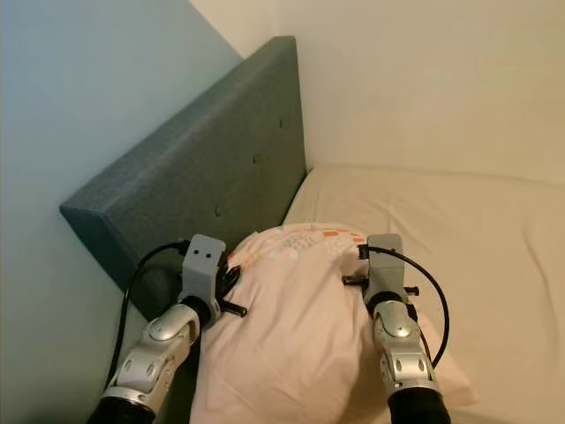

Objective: Clean up the room

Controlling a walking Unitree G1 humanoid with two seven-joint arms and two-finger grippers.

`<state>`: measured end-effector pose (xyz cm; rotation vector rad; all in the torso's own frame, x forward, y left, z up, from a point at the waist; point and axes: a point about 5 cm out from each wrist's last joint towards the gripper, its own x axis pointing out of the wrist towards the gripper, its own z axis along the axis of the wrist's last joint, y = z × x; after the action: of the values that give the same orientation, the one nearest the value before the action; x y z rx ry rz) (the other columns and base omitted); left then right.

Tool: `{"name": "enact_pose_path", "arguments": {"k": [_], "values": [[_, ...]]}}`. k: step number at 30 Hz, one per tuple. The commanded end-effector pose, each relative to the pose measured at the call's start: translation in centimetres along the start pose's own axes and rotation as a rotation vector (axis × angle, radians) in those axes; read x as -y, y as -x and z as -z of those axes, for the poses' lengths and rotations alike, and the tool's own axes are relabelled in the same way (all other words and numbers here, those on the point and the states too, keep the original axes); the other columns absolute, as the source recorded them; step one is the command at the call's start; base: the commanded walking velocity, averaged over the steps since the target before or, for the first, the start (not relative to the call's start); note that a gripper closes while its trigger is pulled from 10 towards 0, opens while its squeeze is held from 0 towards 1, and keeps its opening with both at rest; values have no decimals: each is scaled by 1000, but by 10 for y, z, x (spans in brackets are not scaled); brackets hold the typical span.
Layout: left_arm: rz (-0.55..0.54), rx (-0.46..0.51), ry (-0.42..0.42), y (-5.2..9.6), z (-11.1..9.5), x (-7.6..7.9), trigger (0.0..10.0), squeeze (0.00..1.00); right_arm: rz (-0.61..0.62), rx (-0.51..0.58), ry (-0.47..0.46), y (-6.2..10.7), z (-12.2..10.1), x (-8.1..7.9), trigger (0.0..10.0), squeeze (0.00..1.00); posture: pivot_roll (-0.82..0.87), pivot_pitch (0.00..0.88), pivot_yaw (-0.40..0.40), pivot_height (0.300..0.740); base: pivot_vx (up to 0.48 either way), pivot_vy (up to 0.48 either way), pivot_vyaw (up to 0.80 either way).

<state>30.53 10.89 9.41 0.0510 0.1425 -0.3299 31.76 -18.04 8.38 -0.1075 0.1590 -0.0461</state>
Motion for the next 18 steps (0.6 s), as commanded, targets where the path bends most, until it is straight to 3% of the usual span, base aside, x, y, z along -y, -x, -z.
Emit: {"name": "enact_pose_path", "arguments": {"k": [1,18], "values": [[13,18,-28,-2,-6,1,10000,0,-32,38,-22,-2,-10,-8,10000,0,-84,74,102,739,0,0,0],[-75,25,-15,-3,-7,-11,10000,0,-28,83,17,-8,-23,-6,10000,0,-82,78,89,739,0,0,0]]}}
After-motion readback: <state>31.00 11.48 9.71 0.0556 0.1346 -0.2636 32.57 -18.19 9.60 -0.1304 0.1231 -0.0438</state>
